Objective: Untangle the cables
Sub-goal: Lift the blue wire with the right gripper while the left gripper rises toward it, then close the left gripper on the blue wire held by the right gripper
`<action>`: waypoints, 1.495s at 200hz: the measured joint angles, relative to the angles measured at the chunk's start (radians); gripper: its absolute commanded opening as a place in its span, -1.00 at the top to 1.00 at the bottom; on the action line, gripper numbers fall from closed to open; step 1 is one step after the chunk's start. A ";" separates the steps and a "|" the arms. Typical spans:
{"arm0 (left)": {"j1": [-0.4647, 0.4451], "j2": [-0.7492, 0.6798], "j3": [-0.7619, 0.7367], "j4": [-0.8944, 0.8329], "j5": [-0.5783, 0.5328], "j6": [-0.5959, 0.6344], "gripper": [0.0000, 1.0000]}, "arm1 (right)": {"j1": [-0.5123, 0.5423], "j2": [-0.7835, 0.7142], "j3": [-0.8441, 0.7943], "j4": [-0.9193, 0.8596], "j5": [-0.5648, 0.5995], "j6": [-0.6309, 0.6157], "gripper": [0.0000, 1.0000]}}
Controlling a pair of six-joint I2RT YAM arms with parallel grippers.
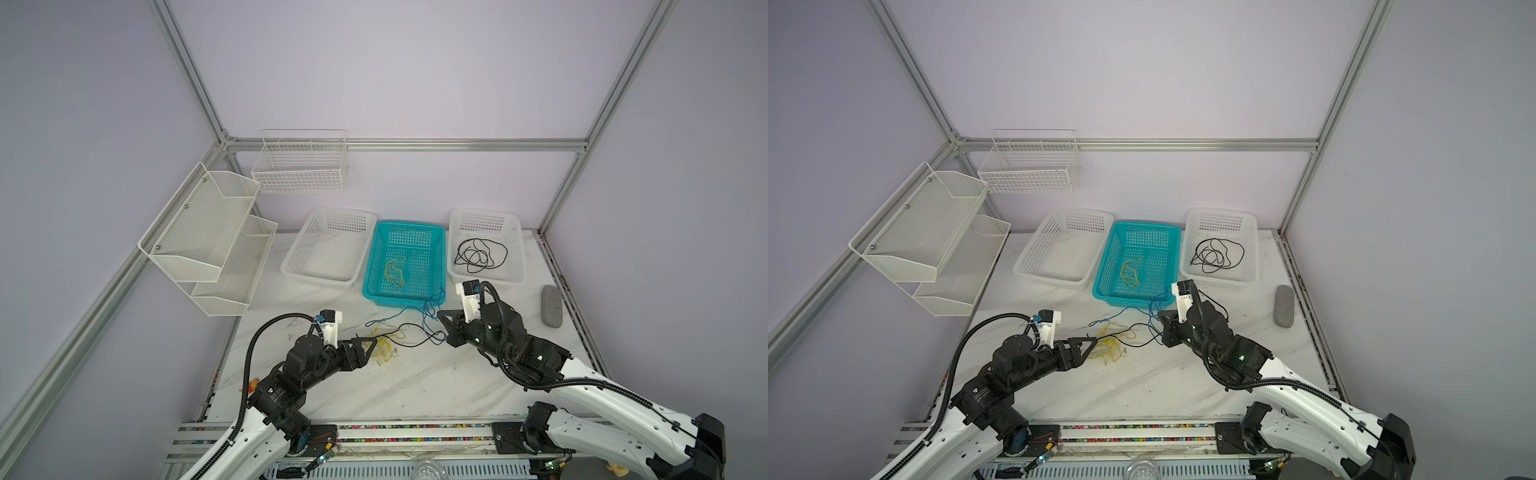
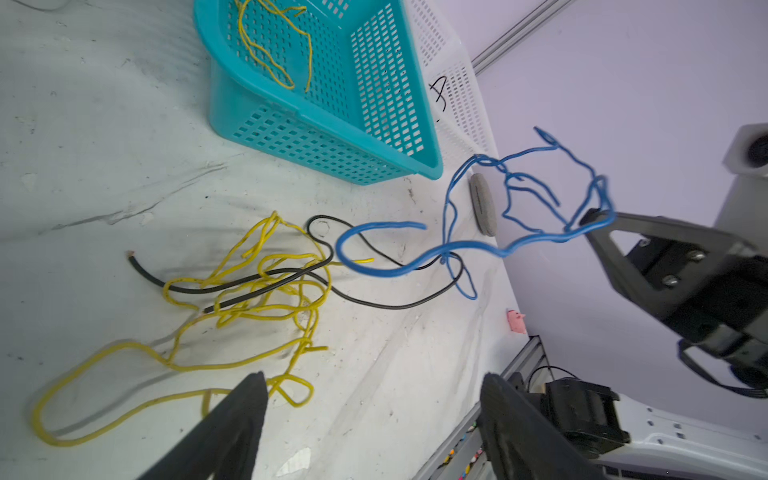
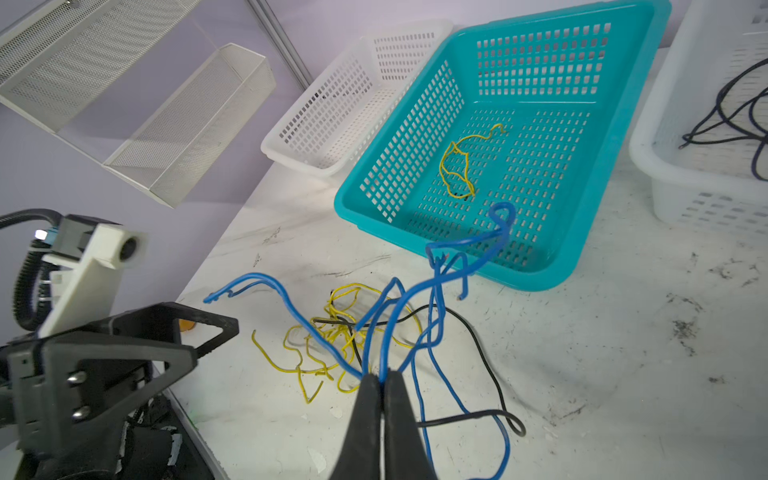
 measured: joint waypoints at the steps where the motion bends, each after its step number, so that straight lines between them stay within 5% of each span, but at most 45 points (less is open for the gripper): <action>1: 0.000 0.000 0.006 -0.001 0.000 0.001 -0.74 | 0.000 0.001 0.000 0.000 0.002 -0.002 1.00; 76: 0.000 0.089 0.311 -0.085 0.022 0.083 -0.95 | 0.000 0.052 0.003 -0.063 0.082 -0.063 1.00; 169: 0.000 0.491 0.588 -0.195 0.177 0.440 -0.92 | 0.000 -0.086 -0.065 0.102 -0.271 -0.131 1.00; 234: -0.005 0.695 0.660 -0.154 0.348 0.490 -0.44 | 0.009 -0.092 -0.083 0.158 -0.417 -0.137 1.00; 299: -0.014 0.711 0.660 -0.098 0.425 0.487 0.04 | 0.018 -0.104 -0.086 0.178 -0.437 -0.138 1.00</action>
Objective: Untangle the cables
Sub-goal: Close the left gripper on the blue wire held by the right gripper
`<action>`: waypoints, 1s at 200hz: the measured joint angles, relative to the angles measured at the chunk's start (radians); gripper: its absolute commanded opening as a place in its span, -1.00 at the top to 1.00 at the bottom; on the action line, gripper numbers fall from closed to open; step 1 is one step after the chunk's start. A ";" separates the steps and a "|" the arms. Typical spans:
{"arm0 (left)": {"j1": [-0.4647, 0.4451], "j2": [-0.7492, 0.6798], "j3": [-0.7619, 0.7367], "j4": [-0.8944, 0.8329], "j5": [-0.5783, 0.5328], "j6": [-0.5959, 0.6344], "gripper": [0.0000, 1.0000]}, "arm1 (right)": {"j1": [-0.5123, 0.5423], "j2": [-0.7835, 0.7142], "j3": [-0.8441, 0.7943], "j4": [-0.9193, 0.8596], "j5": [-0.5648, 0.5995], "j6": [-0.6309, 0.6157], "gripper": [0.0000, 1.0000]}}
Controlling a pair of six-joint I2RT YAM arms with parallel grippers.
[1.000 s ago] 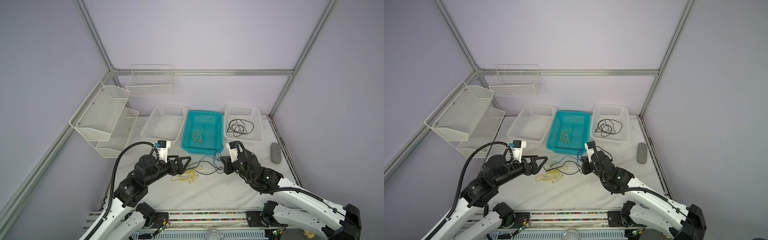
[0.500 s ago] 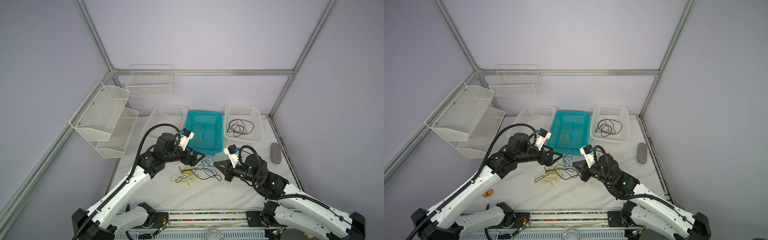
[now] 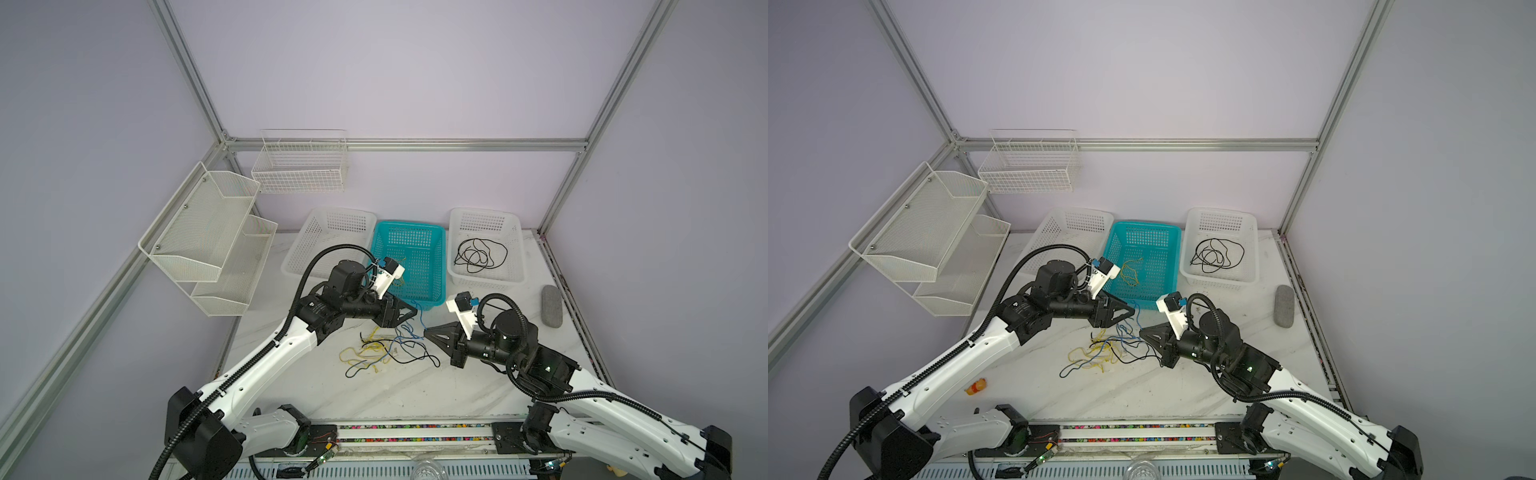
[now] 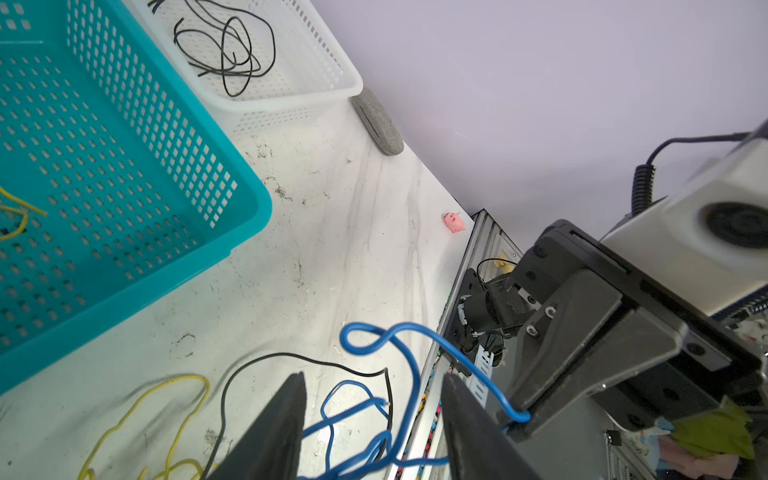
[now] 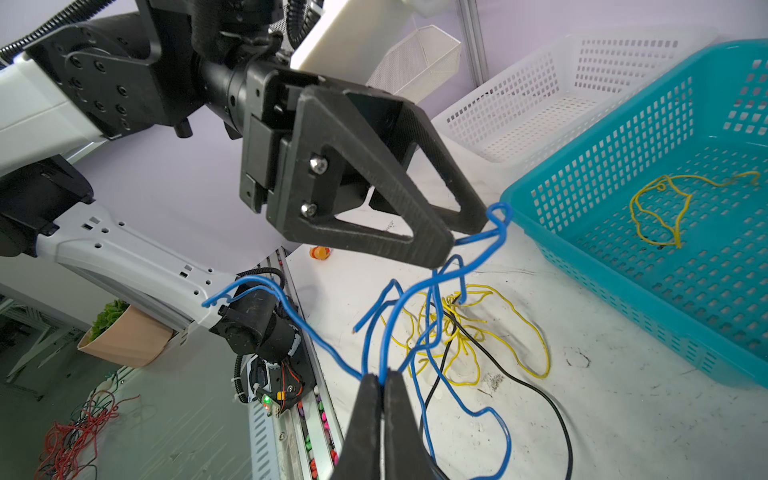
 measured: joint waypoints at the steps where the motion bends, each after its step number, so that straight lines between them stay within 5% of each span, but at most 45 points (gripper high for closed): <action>1: 0.000 0.000 0.000 0.001 0.002 0.000 0.05 | 0.000 0.000 0.000 0.000 0.000 0.000 1.00; 80: -0.020 0.026 -0.001 0.040 0.059 -0.004 0.52 | 0.007 -0.007 -0.003 0.002 0.025 -0.004 1.00; 120: -0.020 0.026 -0.001 0.043 0.064 0.004 1.00 | 0.008 -0.016 -0.003 0.002 0.053 -0.008 1.00; 162: -0.021 0.023 -0.001 0.042 0.014 0.002 1.00 | 0.011 0.014 -0.003 0.002 0.109 -0.006 1.00; 200: -0.021 -0.019 -0.004 0.058 -0.077 -0.032 1.00 | 0.011 0.039 -0.019 0.018 0.150 0.026 0.34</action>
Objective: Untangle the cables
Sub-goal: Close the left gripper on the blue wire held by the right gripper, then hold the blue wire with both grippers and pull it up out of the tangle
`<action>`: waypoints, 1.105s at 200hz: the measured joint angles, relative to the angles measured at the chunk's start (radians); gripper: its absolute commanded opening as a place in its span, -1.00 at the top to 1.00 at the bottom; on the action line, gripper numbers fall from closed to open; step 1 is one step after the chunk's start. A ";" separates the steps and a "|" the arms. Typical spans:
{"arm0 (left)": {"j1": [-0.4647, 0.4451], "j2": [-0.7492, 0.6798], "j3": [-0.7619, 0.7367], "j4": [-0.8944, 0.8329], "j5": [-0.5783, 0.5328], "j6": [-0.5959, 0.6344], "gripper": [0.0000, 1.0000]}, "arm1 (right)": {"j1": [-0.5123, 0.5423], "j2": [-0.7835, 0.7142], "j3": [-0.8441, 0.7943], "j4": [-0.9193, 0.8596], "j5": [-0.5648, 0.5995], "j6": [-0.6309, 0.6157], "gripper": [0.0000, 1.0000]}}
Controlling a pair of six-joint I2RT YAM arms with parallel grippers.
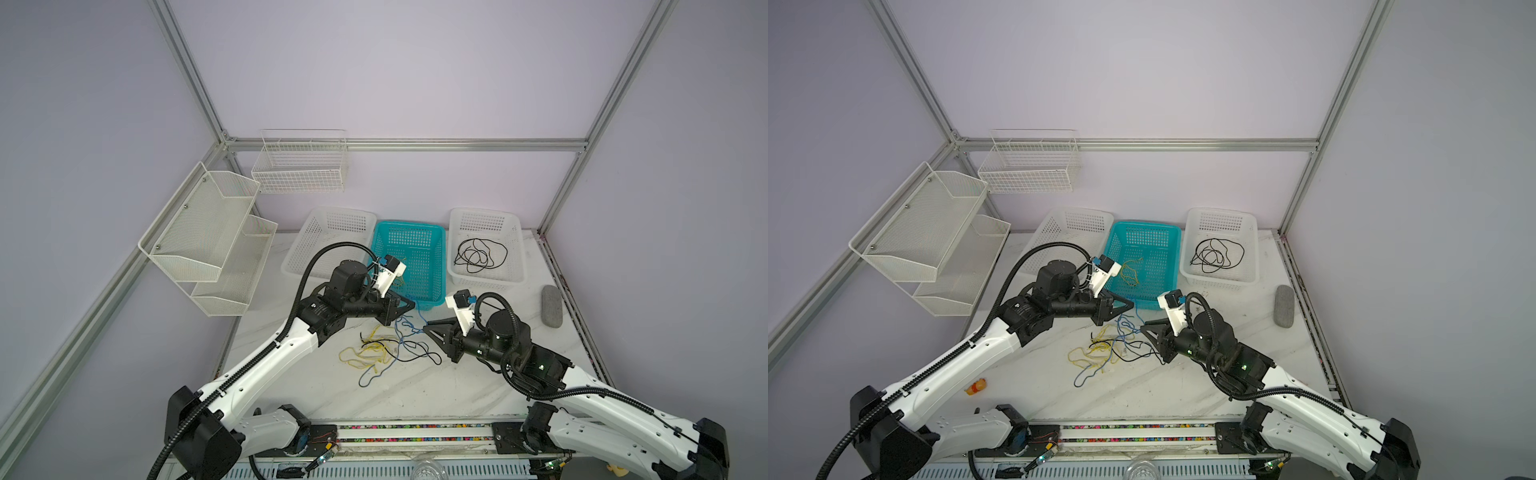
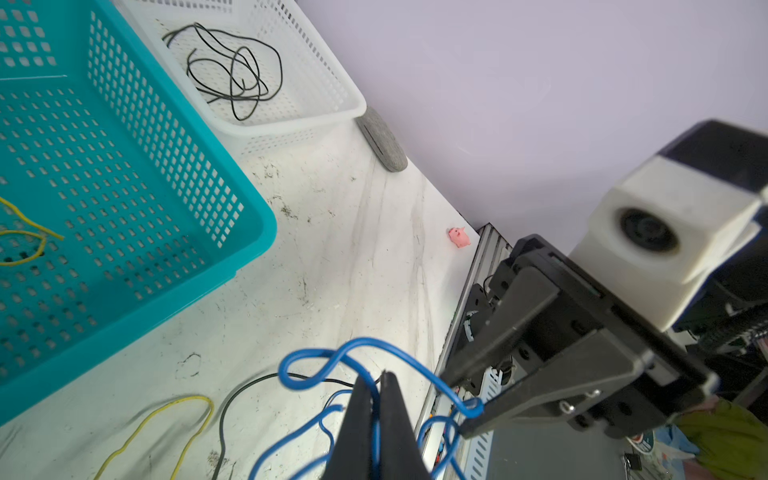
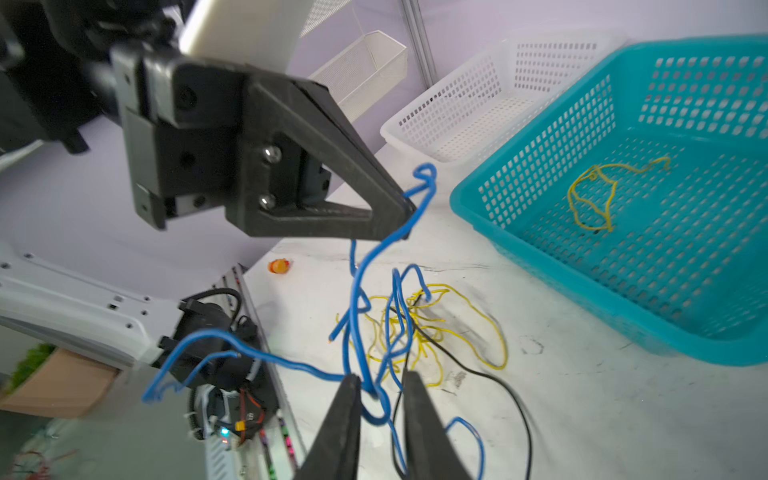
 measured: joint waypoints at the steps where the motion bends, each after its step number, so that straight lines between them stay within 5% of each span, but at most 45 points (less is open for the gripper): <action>1: 0.000 -0.002 -0.001 0.002 -0.002 -0.001 1.00 | 0.000 0.000 -0.001 0.001 0.002 -0.004 0.34; 56: 0.001 -0.140 -0.029 0.155 -0.064 -0.108 1.00 | 0.002 -0.041 -0.082 0.040 0.007 0.018 0.16; 142: 0.001 -0.131 -0.029 0.160 -0.060 -0.144 1.00 | 0.002 -0.196 -0.119 0.137 0.030 0.008 0.10; 221: 0.001 -0.127 -0.033 0.162 -0.053 -0.151 1.00 | 0.002 -0.138 -0.116 0.217 0.034 -0.040 0.04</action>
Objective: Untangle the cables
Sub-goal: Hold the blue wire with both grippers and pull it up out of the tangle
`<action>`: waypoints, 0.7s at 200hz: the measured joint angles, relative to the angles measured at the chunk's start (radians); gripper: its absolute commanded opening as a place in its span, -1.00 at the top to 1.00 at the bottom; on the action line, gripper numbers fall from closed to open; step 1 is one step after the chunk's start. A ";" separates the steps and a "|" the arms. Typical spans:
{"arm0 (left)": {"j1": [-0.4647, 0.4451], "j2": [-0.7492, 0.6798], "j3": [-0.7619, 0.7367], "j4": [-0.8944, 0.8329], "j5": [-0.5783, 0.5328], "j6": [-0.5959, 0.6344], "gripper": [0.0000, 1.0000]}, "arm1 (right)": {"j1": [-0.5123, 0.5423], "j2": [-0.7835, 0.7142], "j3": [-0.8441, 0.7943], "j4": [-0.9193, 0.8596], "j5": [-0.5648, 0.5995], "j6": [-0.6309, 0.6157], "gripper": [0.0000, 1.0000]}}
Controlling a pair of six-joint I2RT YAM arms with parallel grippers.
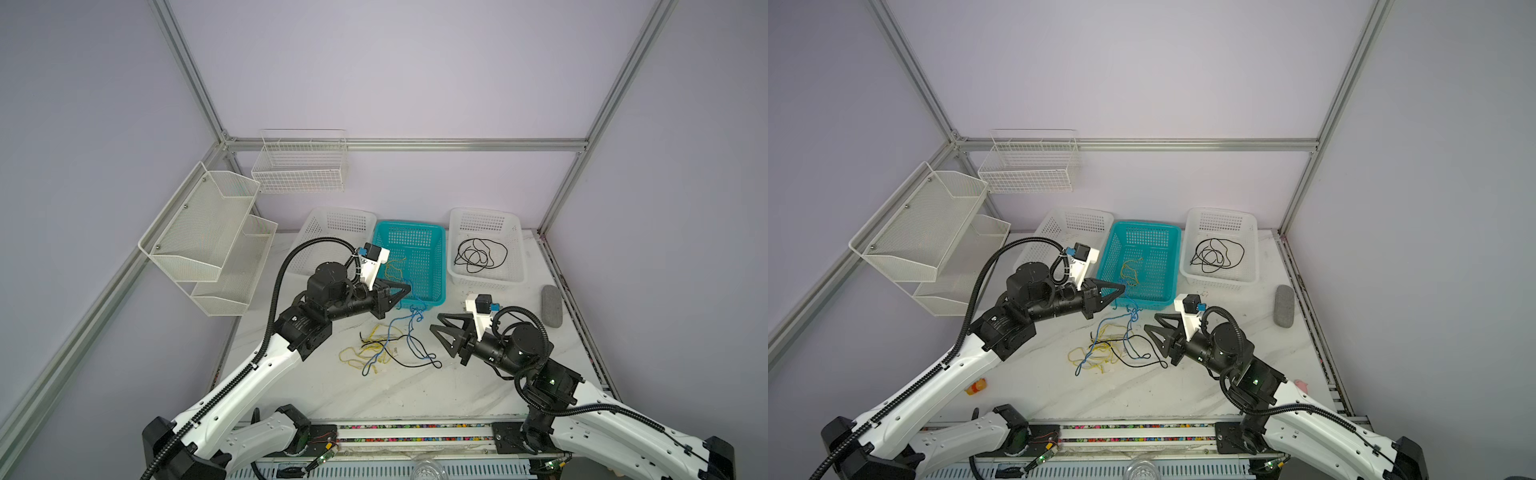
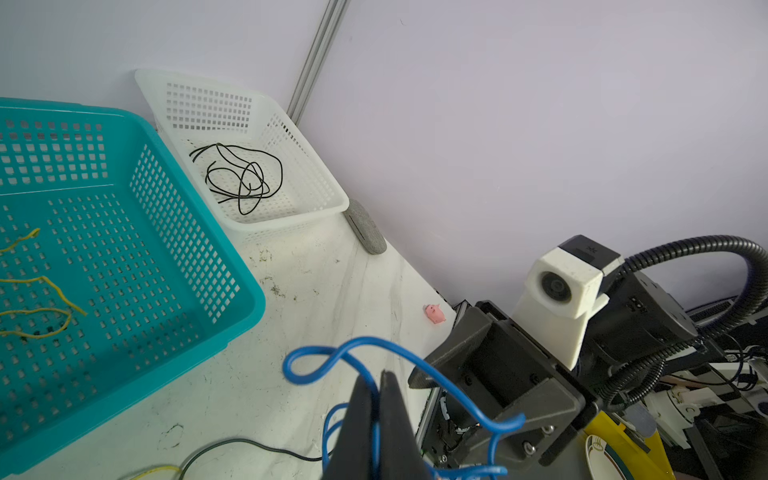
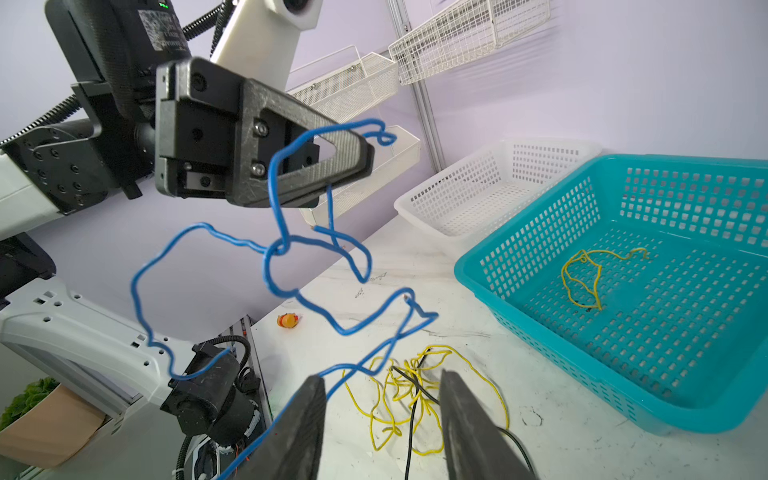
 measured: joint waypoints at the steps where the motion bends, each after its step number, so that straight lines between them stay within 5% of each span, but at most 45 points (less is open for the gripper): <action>1: 0.000 0.000 0.000 0.000 0.000 0.000 1.00 | 0.000 0.001 0.000 0.002 0.000 0.000 0.04; 91: 0.000 0.012 -0.013 -0.001 0.005 -0.001 1.00 | 0.015 0.112 0.058 0.122 -0.025 -0.029 0.03; 140: 0.000 0.012 -0.013 -0.001 0.005 0.000 1.00 | 0.039 0.170 0.071 0.141 -0.025 -0.052 0.20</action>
